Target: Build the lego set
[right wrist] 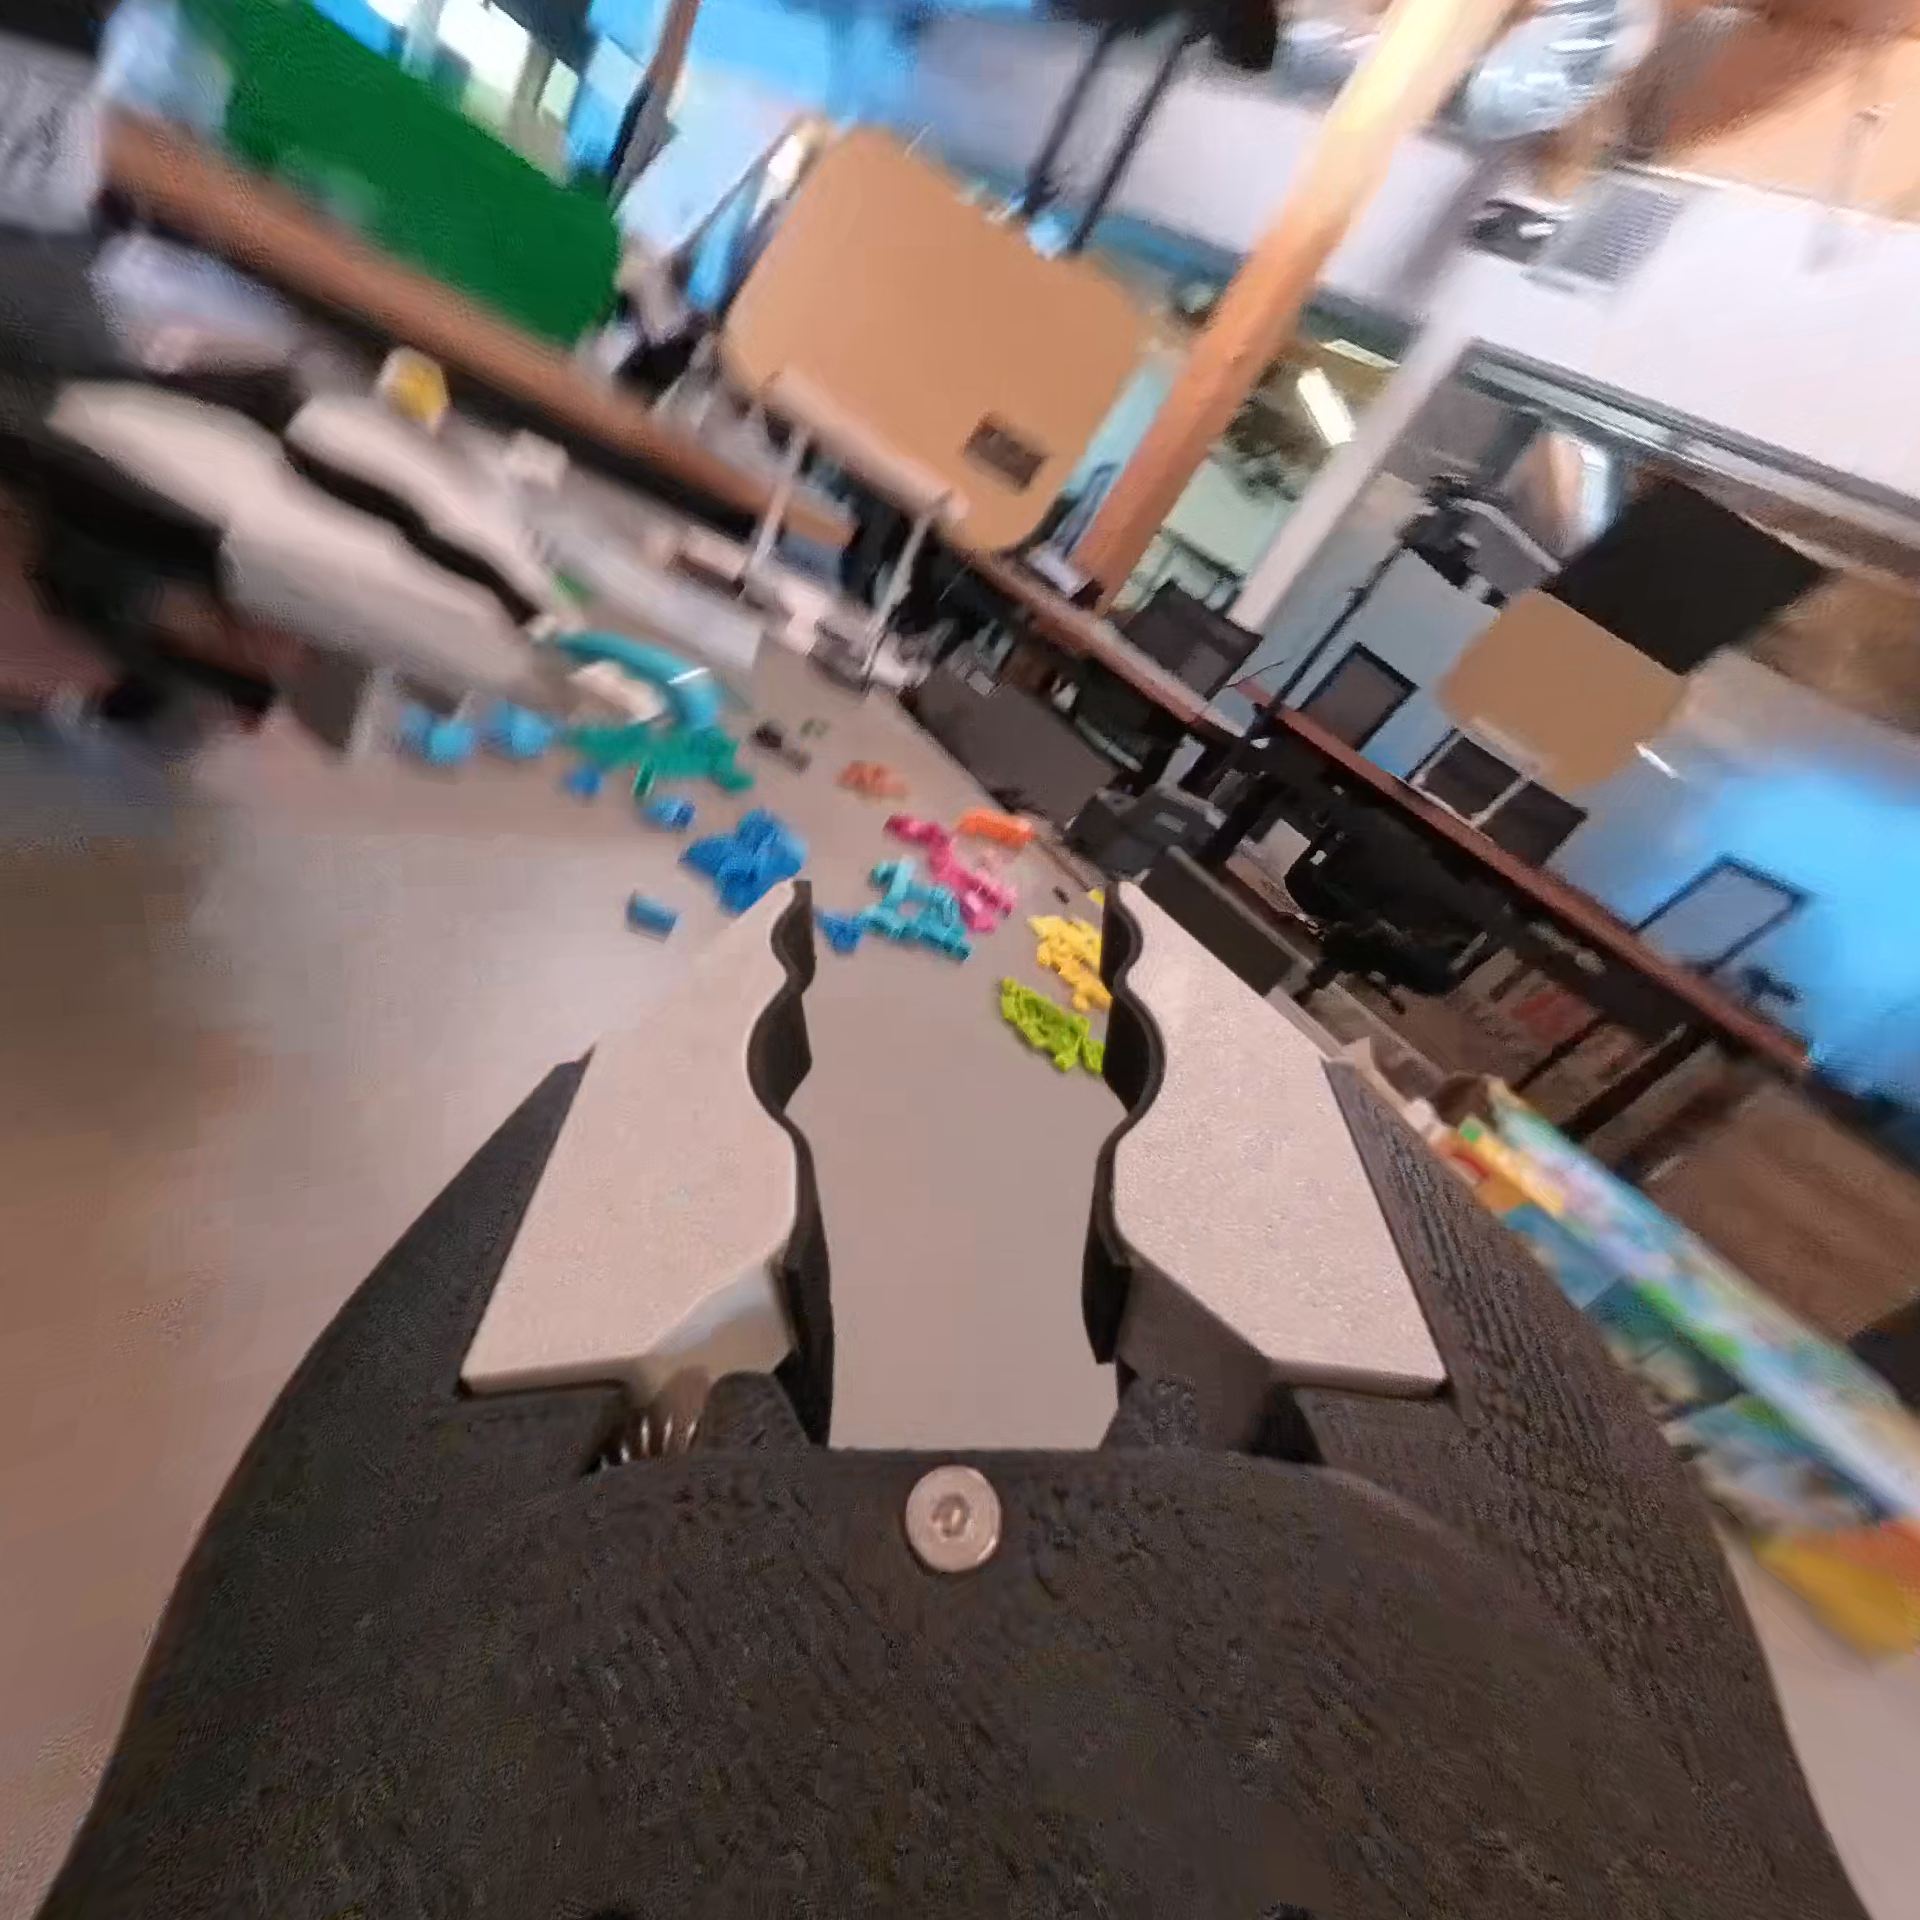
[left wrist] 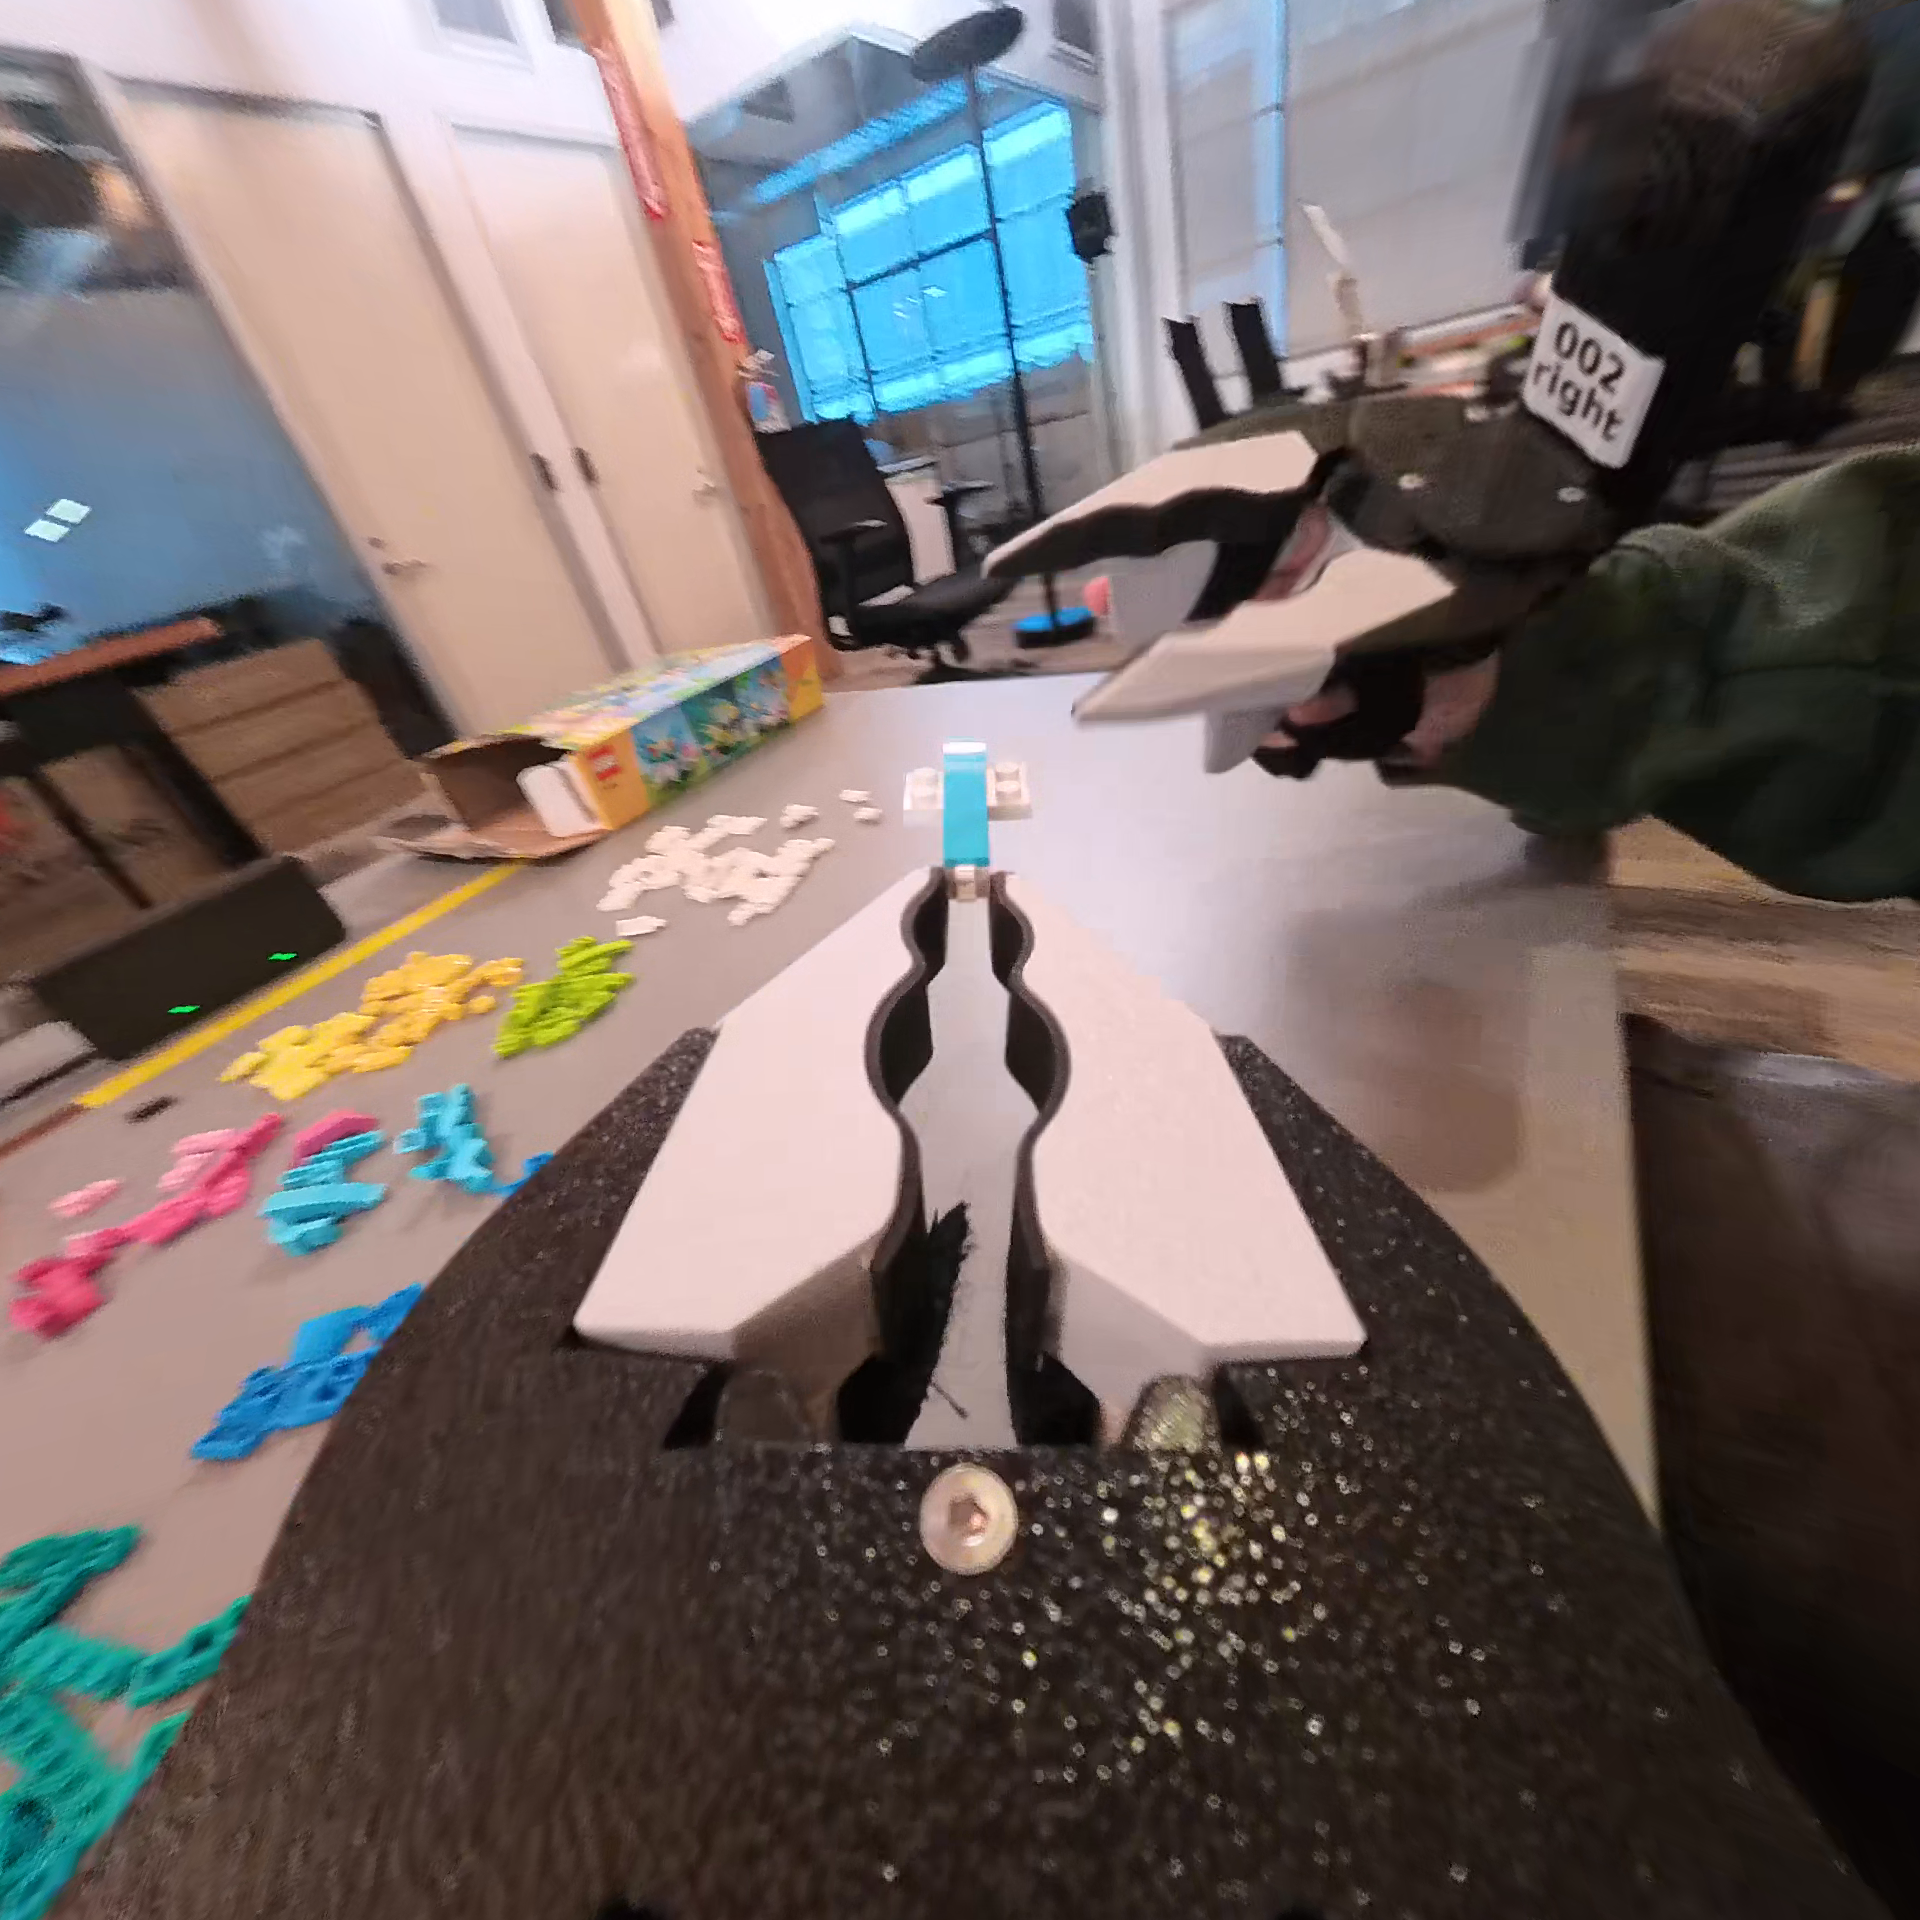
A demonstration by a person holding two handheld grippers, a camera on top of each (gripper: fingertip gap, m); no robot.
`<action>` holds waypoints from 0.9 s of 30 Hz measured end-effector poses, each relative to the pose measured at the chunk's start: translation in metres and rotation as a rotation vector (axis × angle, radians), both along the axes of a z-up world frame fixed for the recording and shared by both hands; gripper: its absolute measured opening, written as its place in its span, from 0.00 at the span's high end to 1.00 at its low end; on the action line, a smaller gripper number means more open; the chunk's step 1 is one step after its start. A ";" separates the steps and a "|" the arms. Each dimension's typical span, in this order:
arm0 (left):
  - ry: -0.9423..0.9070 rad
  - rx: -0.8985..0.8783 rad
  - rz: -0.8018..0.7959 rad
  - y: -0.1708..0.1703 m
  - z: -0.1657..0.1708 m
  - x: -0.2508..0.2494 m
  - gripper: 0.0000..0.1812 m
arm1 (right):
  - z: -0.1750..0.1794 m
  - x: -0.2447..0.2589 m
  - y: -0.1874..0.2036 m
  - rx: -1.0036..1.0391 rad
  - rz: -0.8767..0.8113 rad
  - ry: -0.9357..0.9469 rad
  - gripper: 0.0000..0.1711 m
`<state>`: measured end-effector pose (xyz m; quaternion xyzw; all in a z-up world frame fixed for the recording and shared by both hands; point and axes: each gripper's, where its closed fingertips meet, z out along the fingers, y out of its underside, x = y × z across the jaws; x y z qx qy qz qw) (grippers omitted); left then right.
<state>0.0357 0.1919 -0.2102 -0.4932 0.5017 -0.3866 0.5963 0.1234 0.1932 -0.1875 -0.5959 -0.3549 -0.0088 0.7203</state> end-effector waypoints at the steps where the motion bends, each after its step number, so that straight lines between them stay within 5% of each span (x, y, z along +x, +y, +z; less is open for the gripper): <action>1: -0.021 0.023 0.037 0.005 0.002 -0.003 0.97 | 0.008 0.010 0.006 0.017 -0.014 0.103 0.68; 14: -0.120 0.055 0.152 0.026 0.008 -0.018 0.97 | 0.010 0.045 0.173 0.116 -0.150 0.398 0.76; 27: -0.068 0.090 0.103 0.017 0.001 -0.010 0.97 | 0.016 0.054 0.156 0.183 -0.147 0.367 0.79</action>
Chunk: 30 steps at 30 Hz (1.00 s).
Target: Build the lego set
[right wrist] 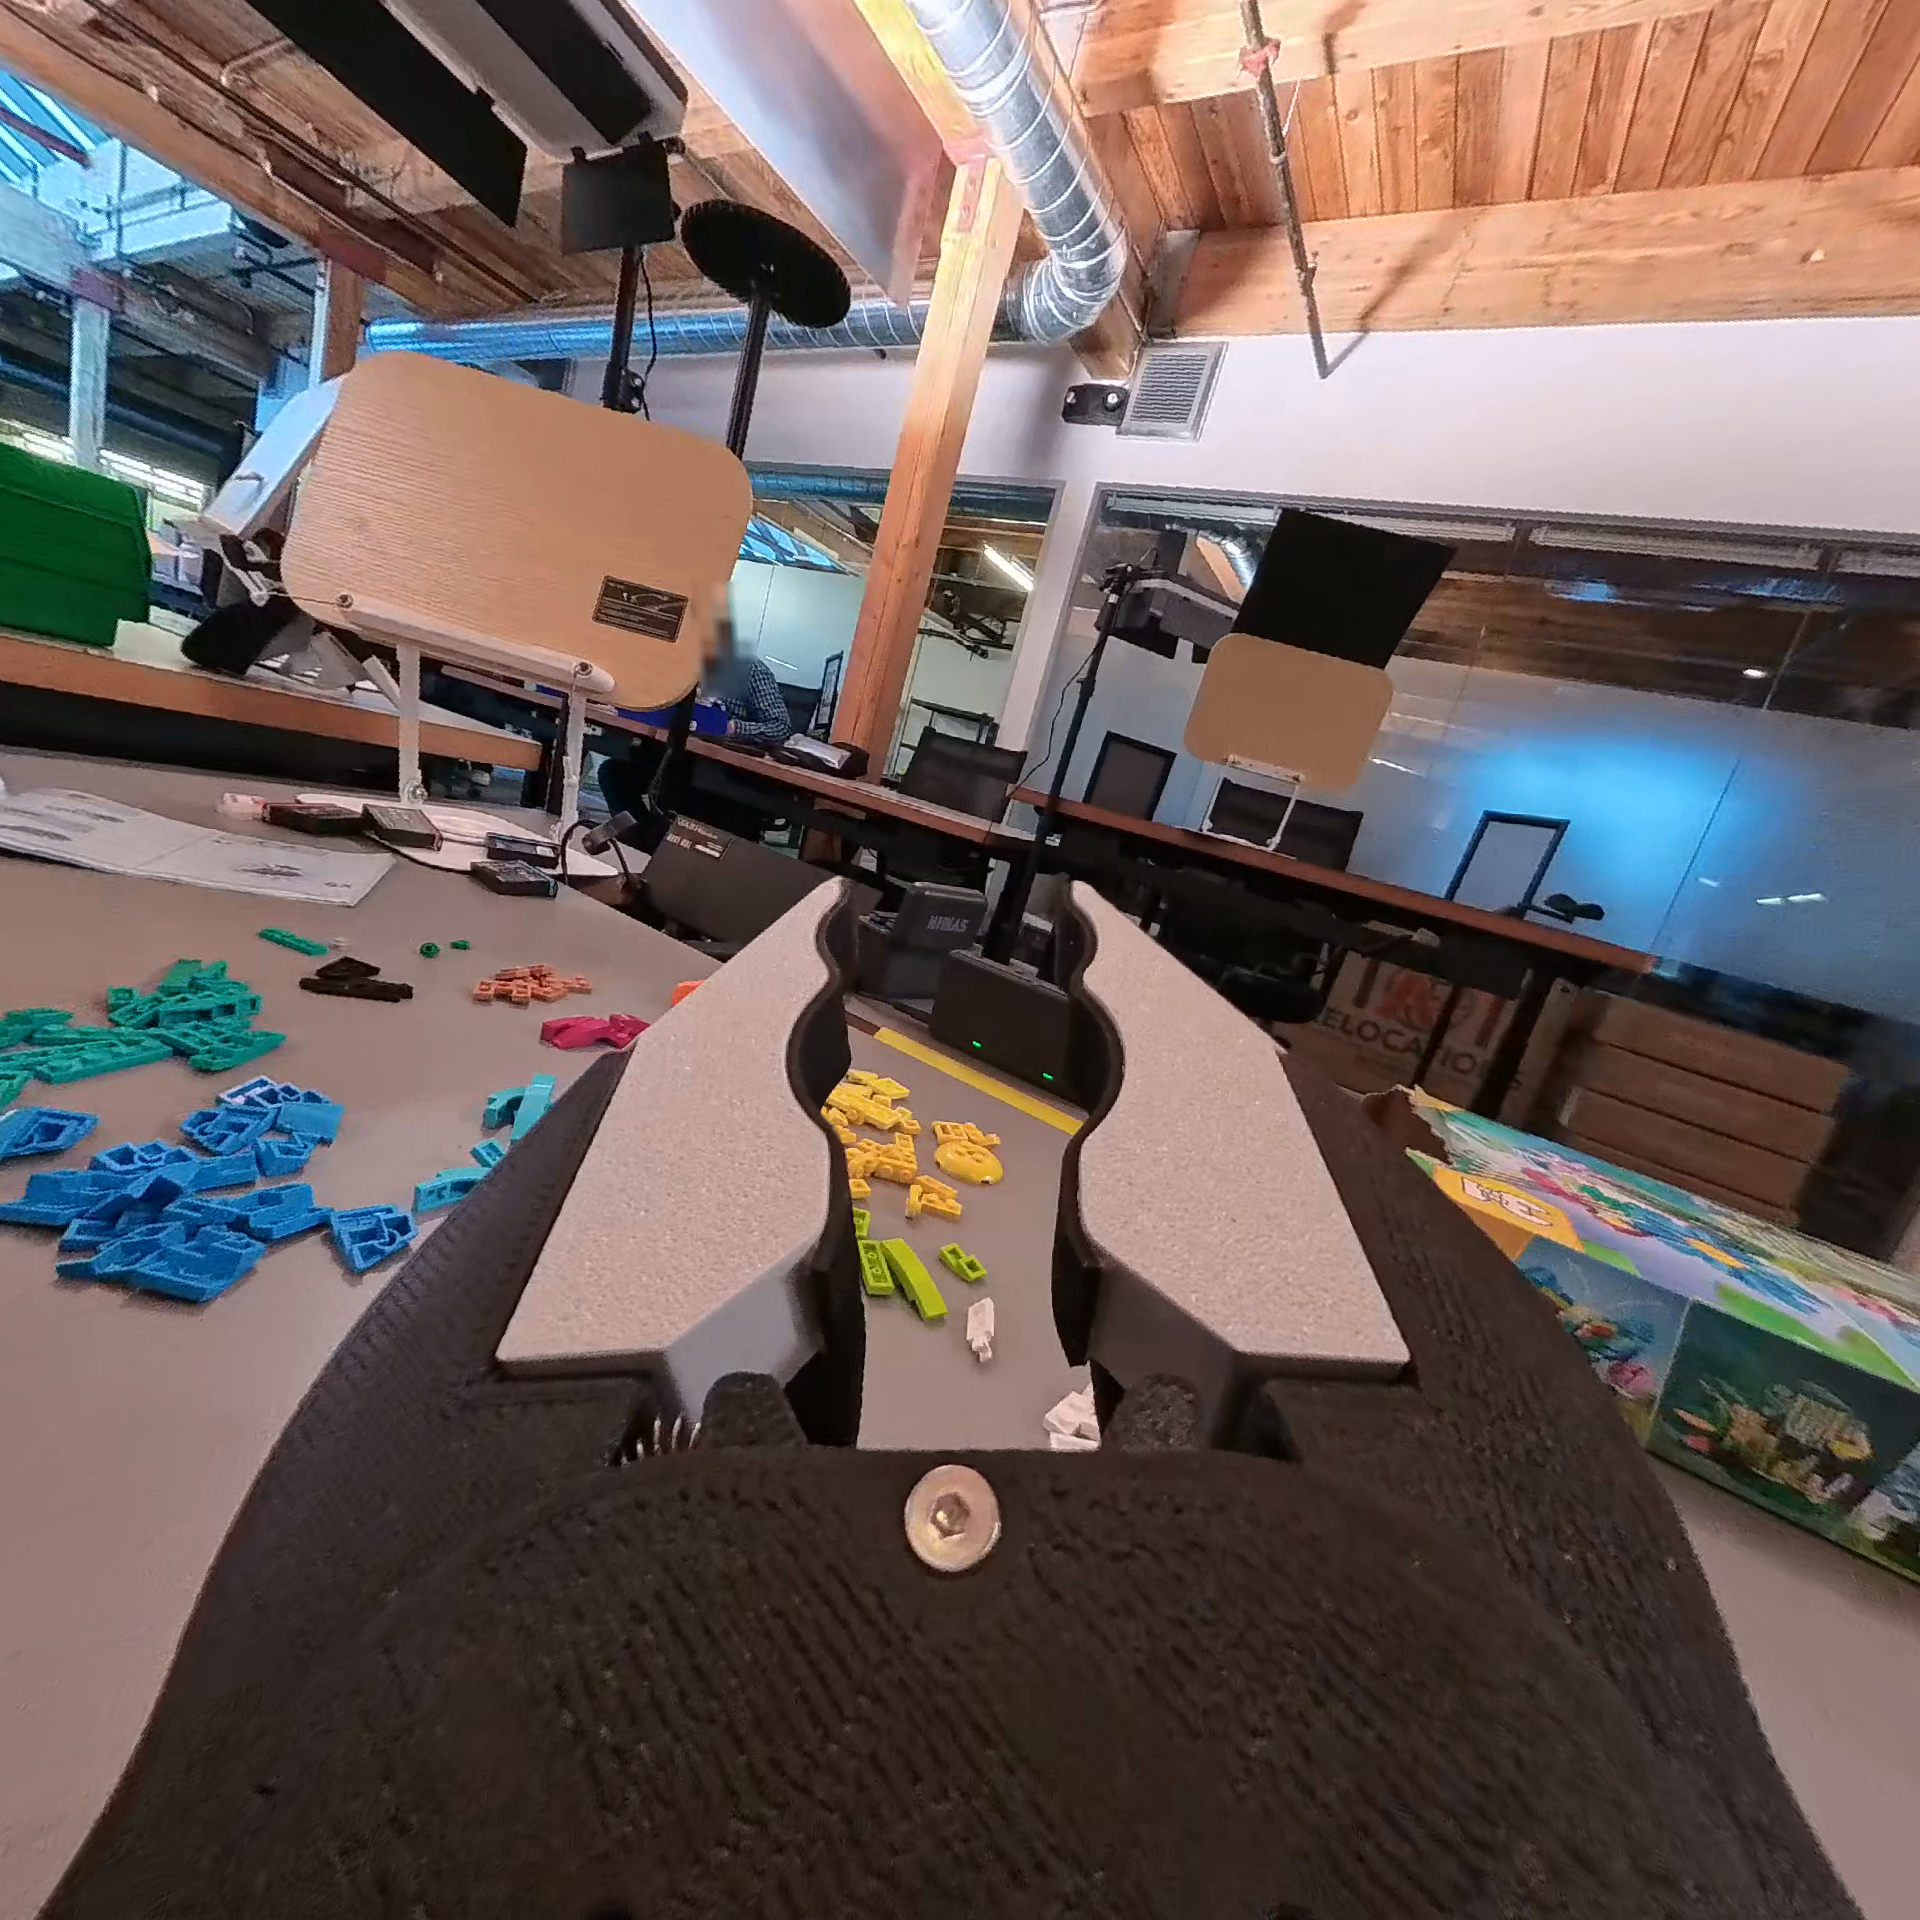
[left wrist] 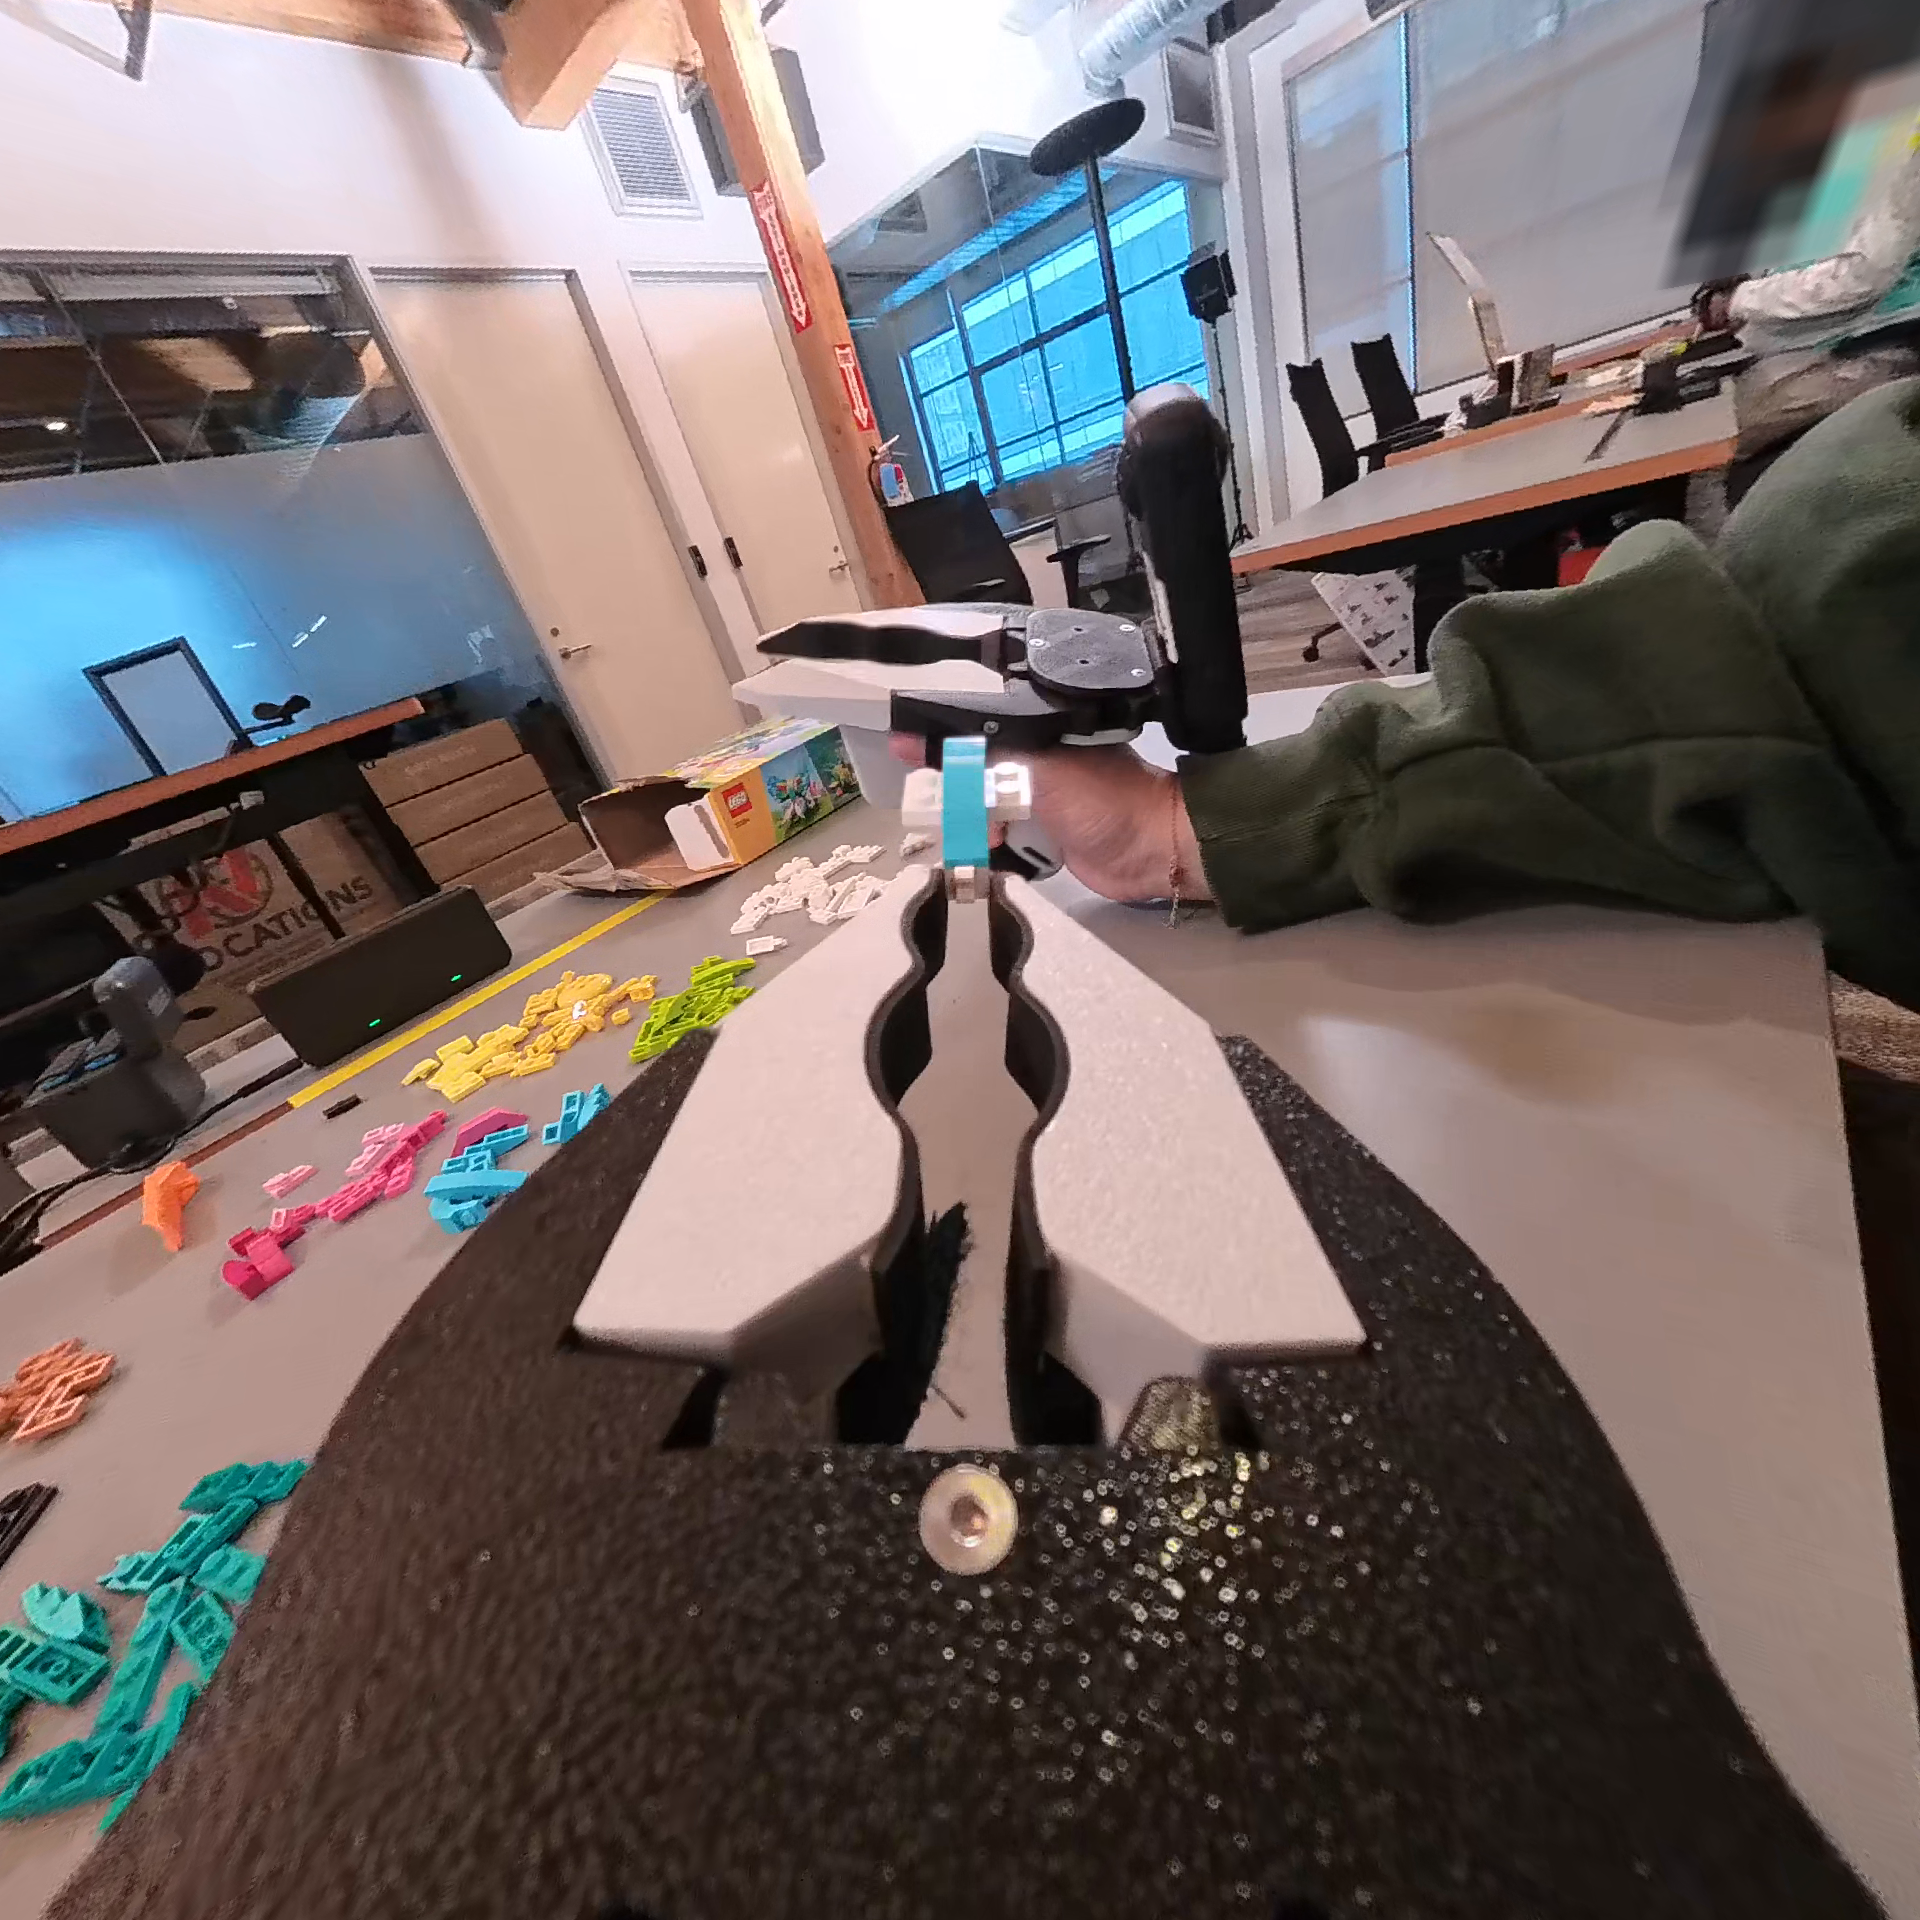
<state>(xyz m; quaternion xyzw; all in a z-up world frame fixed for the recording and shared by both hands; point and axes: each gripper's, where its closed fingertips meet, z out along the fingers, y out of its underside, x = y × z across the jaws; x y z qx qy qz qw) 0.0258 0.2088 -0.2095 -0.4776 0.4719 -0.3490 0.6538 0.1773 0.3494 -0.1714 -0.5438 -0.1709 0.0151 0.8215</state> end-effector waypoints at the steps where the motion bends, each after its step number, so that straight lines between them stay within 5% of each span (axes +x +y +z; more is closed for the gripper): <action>1: -0.004 0.001 -0.008 -0.001 0.001 0.000 0.97 | 0.000 0.000 -0.001 0.004 0.001 0.000 0.79; 20: 0.131 0.096 0.035 -0.005 -0.015 0.010 0.97 | 0.002 -0.011 -0.006 0.022 0.052 -0.069 0.80; 30: 0.010 0.119 0.126 -0.017 0.017 -0.002 0.97 | -0.006 -0.022 0.006 0.004 0.068 -0.123 0.82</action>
